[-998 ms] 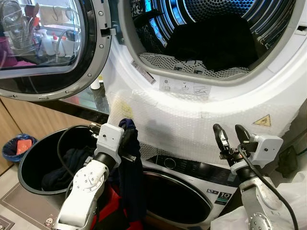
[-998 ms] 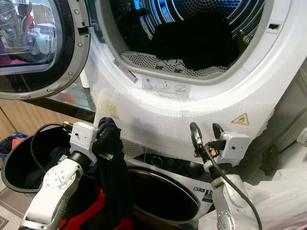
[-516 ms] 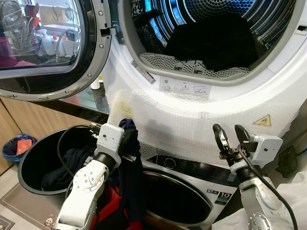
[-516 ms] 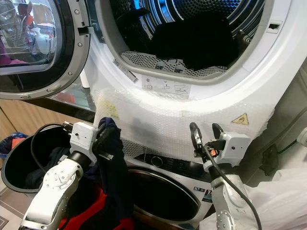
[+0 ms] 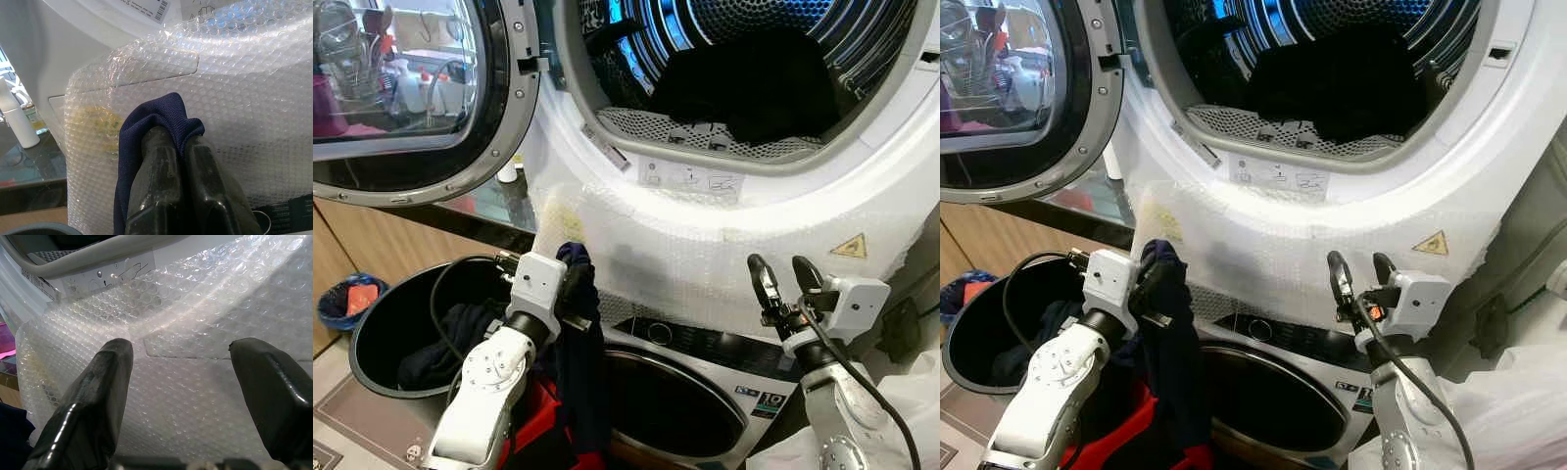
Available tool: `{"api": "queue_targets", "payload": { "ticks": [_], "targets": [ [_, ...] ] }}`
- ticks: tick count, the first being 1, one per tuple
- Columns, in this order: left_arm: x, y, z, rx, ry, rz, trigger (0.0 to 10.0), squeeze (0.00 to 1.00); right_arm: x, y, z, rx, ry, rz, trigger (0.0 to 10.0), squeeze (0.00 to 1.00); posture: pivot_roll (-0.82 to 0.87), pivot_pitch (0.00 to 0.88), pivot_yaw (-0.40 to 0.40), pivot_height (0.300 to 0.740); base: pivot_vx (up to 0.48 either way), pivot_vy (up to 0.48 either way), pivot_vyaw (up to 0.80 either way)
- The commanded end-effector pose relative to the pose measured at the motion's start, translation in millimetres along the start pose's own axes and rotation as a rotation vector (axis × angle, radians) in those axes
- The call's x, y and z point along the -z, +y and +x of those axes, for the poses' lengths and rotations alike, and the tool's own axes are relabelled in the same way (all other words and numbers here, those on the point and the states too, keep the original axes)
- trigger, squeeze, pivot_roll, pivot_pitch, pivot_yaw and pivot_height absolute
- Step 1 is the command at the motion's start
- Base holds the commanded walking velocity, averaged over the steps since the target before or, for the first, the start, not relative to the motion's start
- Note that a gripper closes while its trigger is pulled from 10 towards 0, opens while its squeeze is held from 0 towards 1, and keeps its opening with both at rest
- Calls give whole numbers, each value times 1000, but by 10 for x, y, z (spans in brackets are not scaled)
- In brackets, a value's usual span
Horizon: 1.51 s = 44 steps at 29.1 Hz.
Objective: Clothes washing
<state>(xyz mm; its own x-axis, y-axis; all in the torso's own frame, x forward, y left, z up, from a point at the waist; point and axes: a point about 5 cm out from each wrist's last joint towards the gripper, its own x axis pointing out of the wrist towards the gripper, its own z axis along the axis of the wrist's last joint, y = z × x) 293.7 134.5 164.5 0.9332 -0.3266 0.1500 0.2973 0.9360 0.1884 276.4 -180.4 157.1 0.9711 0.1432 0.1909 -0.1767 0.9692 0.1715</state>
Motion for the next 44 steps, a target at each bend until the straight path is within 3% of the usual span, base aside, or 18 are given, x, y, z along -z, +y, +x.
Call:
{"api": "queue_targets", "payload": {
  "ticks": [1,44],
  "targets": [
    [-92,4,18,6,-36,13,10000,0,19,5,-7,6,8,9,10000,0,-17,8,6,740,0,0,0],
    [-122,13,31,14,-46,20,10000,0,35,33,16,2,4,21,10000,0,-7,0,8,740,0,0,0]
  ]
}}
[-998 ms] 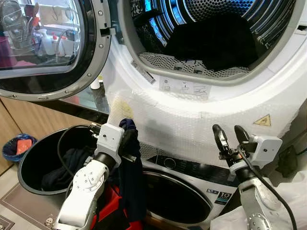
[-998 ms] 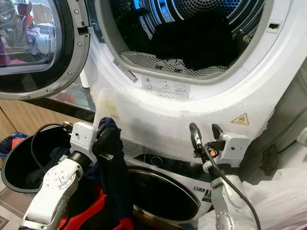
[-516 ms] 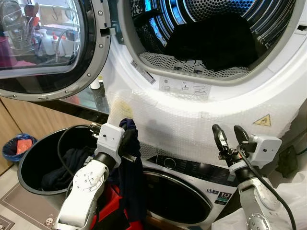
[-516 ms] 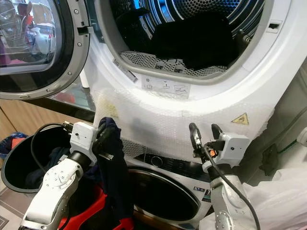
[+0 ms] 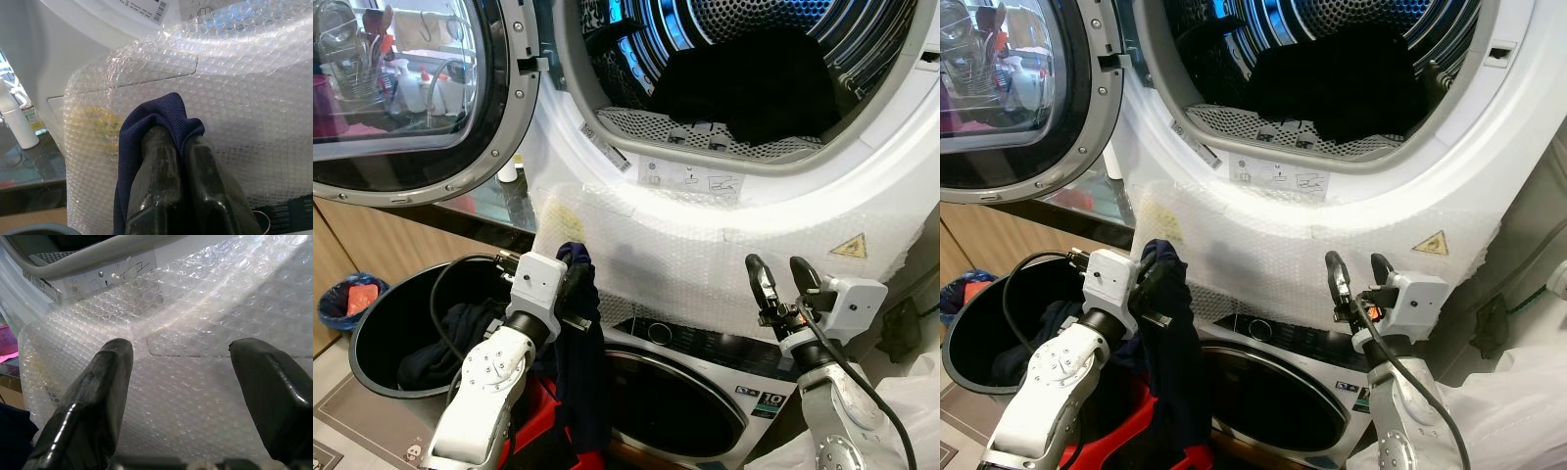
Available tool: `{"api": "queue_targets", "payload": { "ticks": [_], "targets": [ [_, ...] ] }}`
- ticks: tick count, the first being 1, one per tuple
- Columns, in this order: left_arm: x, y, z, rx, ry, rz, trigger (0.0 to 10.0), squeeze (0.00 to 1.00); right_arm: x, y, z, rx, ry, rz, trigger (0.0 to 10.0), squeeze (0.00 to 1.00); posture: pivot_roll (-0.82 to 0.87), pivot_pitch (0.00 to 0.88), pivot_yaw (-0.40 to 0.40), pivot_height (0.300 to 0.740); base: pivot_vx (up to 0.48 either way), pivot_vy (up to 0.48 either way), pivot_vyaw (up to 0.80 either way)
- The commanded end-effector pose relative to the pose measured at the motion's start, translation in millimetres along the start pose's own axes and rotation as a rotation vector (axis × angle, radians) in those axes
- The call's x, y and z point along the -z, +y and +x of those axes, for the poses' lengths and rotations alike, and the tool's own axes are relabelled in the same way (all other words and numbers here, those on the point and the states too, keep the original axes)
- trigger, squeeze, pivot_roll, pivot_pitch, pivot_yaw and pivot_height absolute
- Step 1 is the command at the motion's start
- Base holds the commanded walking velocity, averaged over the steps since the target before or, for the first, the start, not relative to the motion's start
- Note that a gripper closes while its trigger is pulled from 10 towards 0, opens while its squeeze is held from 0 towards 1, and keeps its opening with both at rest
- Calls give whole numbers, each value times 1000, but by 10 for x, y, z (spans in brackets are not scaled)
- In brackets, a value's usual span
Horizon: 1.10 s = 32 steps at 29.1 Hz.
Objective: Clothes washing
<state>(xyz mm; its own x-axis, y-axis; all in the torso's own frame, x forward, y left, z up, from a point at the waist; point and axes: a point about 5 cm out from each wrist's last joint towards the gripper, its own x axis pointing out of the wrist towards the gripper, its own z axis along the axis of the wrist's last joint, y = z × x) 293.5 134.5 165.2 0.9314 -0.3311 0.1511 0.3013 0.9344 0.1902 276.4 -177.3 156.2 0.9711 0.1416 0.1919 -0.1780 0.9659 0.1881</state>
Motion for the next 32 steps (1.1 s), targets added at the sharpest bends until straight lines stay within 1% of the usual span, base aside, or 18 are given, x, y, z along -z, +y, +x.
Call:
{"api": "queue_targets", "payload": {
  "ticks": [1,11,32],
  "targets": [
    [-116,12,32,10,-45,18,10000,0,20,4,14,0,5,4,10000,0,-7,0,8,740,0,0,0],
    [-121,15,41,14,-46,22,10000,0,26,20,37,-7,4,8,10000,0,-3,0,6,740,0,0,0],
    [-117,-19,35,30,-47,18,10000,0,37,31,34,-20,9,6,10000,0,-4,0,2,740,0,0,0]
  ]
}}
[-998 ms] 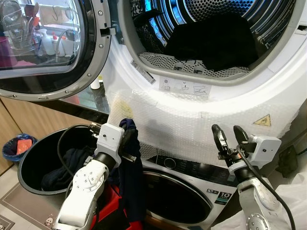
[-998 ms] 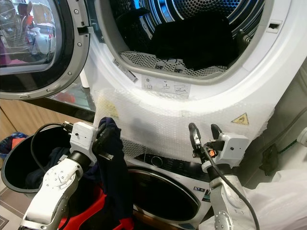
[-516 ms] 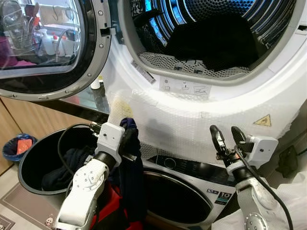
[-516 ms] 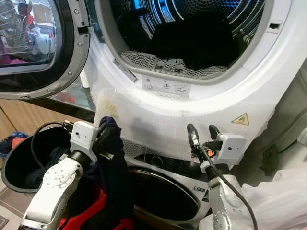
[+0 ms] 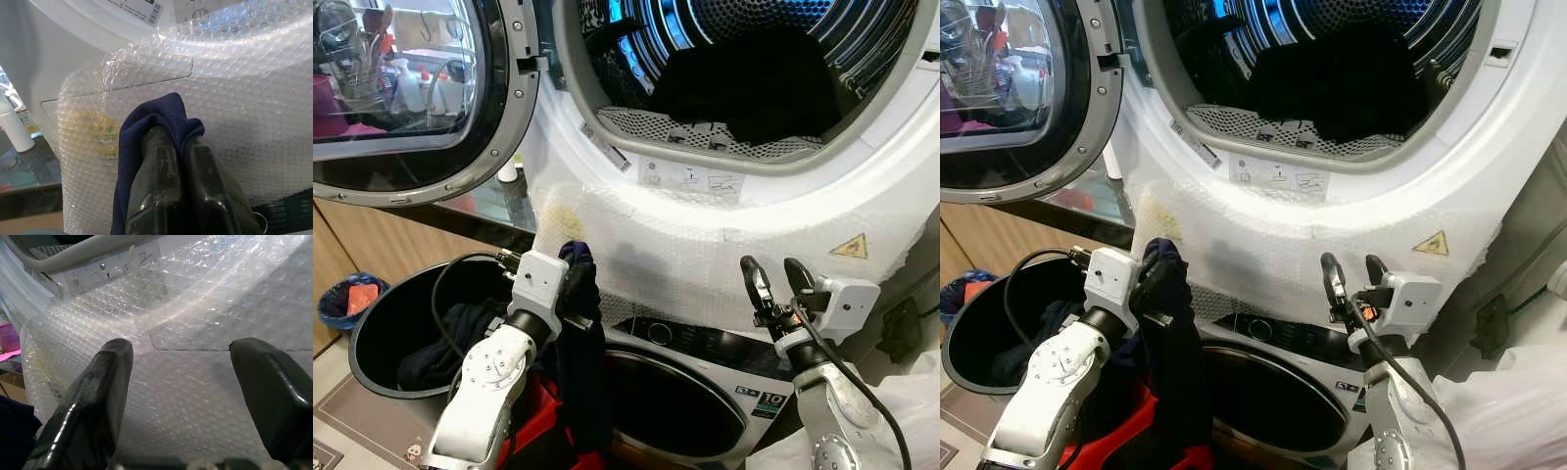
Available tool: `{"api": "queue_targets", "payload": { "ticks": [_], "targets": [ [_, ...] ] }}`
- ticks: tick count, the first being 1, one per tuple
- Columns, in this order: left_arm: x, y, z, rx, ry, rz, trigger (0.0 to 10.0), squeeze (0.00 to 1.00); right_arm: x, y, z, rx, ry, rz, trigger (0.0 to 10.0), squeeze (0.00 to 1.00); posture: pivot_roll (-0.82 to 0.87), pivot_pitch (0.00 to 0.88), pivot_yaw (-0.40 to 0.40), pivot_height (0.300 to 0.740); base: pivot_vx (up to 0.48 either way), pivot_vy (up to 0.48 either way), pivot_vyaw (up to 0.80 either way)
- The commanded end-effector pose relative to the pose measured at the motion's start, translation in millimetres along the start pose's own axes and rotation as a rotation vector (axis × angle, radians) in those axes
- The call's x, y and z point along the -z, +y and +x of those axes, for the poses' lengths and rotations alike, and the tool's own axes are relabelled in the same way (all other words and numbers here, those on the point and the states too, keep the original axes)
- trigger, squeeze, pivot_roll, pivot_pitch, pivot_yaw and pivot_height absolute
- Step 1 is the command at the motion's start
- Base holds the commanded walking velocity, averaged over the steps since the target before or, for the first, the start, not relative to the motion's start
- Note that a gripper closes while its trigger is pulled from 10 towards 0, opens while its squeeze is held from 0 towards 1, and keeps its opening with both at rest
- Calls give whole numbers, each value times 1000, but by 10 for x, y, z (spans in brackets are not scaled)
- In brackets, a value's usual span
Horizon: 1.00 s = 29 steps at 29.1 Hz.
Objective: Clothes washing
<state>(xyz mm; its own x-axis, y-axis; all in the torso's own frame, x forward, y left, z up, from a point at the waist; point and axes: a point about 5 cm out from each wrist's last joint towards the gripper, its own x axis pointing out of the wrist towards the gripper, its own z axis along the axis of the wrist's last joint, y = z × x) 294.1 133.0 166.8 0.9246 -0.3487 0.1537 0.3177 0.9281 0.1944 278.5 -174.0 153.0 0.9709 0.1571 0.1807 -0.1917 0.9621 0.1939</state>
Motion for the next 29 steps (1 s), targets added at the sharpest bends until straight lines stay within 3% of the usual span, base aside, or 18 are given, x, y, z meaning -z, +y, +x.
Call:
{"api": "queue_targets", "payload": {
  "ticks": [1,29],
  "targets": [
    [-100,-11,23,12,-41,16,10000,0,-4,9,14,-7,-5,-3,10000,0,-5,0,1,740,0,0,0],
    [-79,-40,-7,9,-27,9,10000,0,-3,9,-3,-13,6,-3,10000,0,-3,0,-12,740,0,0,0]
  ]
}}
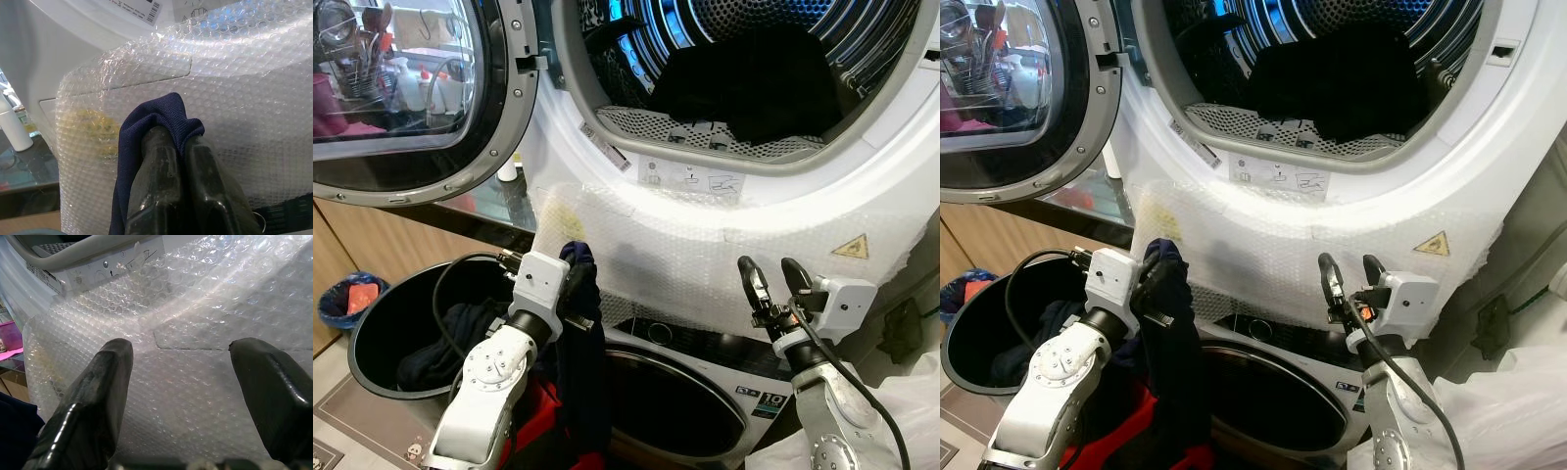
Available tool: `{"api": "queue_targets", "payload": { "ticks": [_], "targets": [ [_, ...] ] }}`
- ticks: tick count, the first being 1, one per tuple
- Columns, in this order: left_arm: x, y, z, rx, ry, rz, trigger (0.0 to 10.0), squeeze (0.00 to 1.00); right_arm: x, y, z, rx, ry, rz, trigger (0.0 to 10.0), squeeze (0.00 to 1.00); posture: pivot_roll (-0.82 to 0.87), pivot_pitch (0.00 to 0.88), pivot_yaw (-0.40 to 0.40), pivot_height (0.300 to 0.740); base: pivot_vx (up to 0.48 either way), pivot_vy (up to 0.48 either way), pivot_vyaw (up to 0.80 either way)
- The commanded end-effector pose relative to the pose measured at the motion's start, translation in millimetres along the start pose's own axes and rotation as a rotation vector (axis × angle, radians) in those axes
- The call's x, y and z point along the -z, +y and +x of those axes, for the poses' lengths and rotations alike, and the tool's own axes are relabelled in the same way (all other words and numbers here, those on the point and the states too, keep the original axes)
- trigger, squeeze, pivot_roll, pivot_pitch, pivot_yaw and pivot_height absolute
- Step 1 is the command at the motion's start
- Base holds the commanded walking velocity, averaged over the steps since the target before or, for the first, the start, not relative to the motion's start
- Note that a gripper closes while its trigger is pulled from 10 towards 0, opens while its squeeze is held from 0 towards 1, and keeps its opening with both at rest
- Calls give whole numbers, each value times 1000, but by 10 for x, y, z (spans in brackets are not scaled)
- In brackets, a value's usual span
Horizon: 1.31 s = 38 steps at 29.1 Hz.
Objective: Clothes washing
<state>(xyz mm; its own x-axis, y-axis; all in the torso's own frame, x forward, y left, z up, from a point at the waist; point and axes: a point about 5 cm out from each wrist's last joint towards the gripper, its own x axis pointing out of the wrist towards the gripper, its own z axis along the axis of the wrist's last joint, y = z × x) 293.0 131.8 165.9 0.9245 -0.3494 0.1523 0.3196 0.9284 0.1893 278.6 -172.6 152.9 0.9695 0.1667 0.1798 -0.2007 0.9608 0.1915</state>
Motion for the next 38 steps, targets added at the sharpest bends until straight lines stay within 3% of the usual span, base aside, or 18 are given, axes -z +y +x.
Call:
{"api": "queue_targets", "payload": {
  "ticks": [1,38],
  "targets": [
    [-83,-24,0,8,-28,14,10000,0,-8,-5,-6,-4,4,-3,10000,0,-3,0,-13,740,0,0,0],
    [-57,-71,6,7,-15,8,10000,0,-12,-5,-5,-15,19,-10,10000,0,-12,0,-27,740,0,0,0]
  ]
}}
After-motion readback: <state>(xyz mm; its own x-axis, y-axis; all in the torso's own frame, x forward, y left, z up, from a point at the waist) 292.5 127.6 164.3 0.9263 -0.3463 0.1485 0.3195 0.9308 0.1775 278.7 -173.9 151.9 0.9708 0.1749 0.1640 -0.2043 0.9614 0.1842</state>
